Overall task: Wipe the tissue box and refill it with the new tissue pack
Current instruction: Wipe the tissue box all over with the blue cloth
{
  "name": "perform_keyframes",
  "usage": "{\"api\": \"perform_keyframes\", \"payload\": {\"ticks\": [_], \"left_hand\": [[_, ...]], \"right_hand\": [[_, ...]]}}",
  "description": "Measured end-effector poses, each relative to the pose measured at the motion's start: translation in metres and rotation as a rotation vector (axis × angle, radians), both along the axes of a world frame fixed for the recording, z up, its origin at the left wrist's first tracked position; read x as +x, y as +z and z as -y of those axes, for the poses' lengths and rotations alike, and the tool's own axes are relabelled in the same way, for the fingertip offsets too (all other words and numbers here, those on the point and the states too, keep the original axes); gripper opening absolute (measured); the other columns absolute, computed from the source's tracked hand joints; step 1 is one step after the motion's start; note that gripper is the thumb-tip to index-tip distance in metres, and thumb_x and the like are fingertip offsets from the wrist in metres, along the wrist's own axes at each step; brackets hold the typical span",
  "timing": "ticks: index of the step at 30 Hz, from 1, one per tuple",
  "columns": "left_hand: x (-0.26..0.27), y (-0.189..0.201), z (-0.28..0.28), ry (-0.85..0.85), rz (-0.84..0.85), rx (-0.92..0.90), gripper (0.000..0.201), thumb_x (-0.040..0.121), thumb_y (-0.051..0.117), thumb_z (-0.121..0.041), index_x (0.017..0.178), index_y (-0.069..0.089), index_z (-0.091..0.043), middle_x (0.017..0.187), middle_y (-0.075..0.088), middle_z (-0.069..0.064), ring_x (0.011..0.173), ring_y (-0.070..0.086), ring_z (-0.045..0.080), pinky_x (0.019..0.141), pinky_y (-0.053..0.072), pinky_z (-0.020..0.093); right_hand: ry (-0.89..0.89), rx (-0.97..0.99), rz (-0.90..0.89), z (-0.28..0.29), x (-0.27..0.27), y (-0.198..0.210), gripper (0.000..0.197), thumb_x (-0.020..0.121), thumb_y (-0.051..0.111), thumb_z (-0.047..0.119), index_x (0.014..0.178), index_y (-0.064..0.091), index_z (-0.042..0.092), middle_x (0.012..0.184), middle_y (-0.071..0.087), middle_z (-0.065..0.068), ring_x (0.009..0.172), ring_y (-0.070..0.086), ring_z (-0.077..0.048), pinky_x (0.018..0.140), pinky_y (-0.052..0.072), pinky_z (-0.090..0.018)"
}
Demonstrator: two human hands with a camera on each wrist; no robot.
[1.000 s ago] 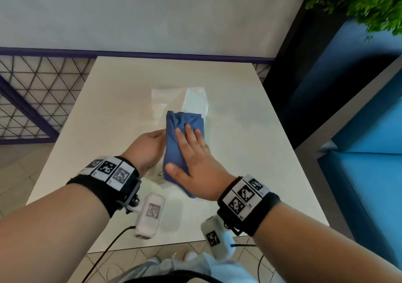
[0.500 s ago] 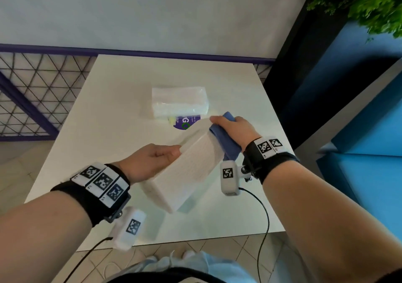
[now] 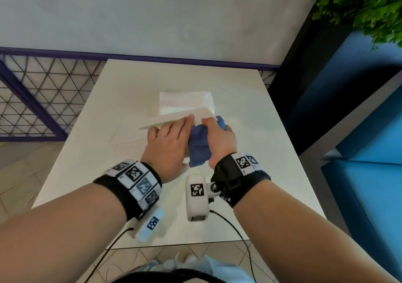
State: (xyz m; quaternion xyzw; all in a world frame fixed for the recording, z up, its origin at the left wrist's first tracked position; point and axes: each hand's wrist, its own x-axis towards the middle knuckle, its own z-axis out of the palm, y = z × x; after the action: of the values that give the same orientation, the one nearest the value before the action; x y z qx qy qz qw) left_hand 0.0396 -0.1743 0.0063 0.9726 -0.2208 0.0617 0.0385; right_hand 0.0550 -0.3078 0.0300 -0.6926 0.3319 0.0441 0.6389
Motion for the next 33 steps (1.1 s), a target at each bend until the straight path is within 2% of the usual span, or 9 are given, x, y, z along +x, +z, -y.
{"api": "perform_keyframes", "payload": {"ticks": [4,9,11,13,15,17,21,28,33], "left_hand": [[0.011,0.007,-0.005,0.125,-0.024,-0.217,0.093,0.066,0.072,-0.023,0.146,0.025,-0.020,0.128,0.047,0.007,0.110,0.045,0.034,0.087,0.032,0.045],[0.020,0.017,-0.035,0.192,-0.115,-0.424,0.080,0.067,0.067,-0.010,0.135,0.028,-0.023,0.140,0.035,0.006,0.141,0.023,0.027,0.114,0.010,0.056],[0.021,0.023,-0.035,0.197,-0.150,-0.485,0.075,0.070,0.064,-0.007,0.132,0.026,-0.025,0.140,0.035,0.005,0.144,0.019,0.029,0.115,0.017,0.057],[0.019,0.030,-0.027,0.204,-0.140,-0.537,0.070,0.073,0.069,-0.014,0.127,0.026,-0.029,0.130,0.047,0.002,0.125,0.047,0.029,0.092,0.045,0.048],[0.015,0.034,-0.021,0.205,-0.128,-0.618,0.069,0.072,0.076,-0.026,0.122,0.030,-0.030,0.117,0.055,-0.005,0.097,0.060,0.022,0.071,0.045,0.035],[0.011,0.034,-0.023,0.227,-0.146,-0.690,0.070,0.069,0.080,-0.030,0.122,0.033,-0.030,0.113,0.056,-0.010,0.090,0.059,0.017,0.070,0.042,0.030],[0.003,0.028,-0.032,0.229,-0.140,-0.677,0.076,0.066,0.081,-0.026,0.127,0.035,-0.027,0.122,0.050,-0.011,0.099,0.053,0.014,0.074,0.037,0.029],[0.006,0.035,-0.024,0.165,-0.131,-0.838,0.069,0.061,0.070,-0.053,0.121,0.040,-0.034,0.117,0.057,-0.004,0.099,0.060,0.015,0.080,0.052,0.039],[0.004,0.035,-0.028,0.172,-0.080,-0.820,0.080,0.060,0.086,-0.025,0.127,0.041,-0.024,0.122,0.052,-0.006,0.104,0.050,0.009,0.081,0.040,0.027]], "right_hand": [[0.093,-0.090,0.081,0.000,-0.013,0.012,0.043,0.089,0.050,0.054,0.119,0.059,0.024,0.110,0.064,-0.007,0.101,0.061,-0.029,0.095,0.050,-0.044],[-0.040,-0.122,0.208,0.035,-0.017,0.042,0.053,0.097,0.036,0.050,0.126,0.053,0.009,0.120,0.060,-0.019,0.110,0.059,-0.035,0.091,0.047,-0.042],[0.026,-0.154,0.283,0.027,-0.017,0.052,0.062,0.094,0.036,0.056,0.127,0.052,0.005,0.128,0.058,-0.020,0.118,0.055,-0.035,0.092,0.045,-0.038],[0.267,-0.323,0.314,0.005,-0.019,0.054,0.074,0.087,0.027,0.068,0.138,0.043,0.017,0.141,0.047,-0.016,0.132,0.043,-0.033,0.108,0.036,-0.046],[0.591,-0.586,0.376,-0.013,-0.024,0.042,0.066,0.088,0.014,0.067,0.147,0.023,0.039,0.160,0.017,-0.003,0.149,0.006,-0.027,0.117,0.007,-0.053],[0.662,-0.633,0.428,-0.013,-0.022,0.033,0.051,0.097,0.018,0.056,0.146,0.015,0.049,0.162,-0.001,0.006,0.149,-0.013,-0.018,0.116,-0.007,-0.051],[0.495,-0.553,0.365,0.013,-0.005,0.021,0.052,0.099,0.022,0.051,0.149,0.014,0.041,0.162,0.007,0.002,0.150,0.000,-0.017,0.120,0.010,-0.052],[0.696,-0.747,0.477,-0.029,-0.034,0.035,0.051,0.099,0.018,0.051,0.148,0.009,0.045,0.162,-0.006,0.009,0.148,-0.015,-0.016,0.115,-0.014,-0.048],[0.477,-0.573,0.416,0.006,-0.009,0.030,0.048,0.097,0.023,0.054,0.145,0.023,0.047,0.160,0.017,0.009,0.148,0.015,-0.017,0.117,0.003,-0.060]]}}
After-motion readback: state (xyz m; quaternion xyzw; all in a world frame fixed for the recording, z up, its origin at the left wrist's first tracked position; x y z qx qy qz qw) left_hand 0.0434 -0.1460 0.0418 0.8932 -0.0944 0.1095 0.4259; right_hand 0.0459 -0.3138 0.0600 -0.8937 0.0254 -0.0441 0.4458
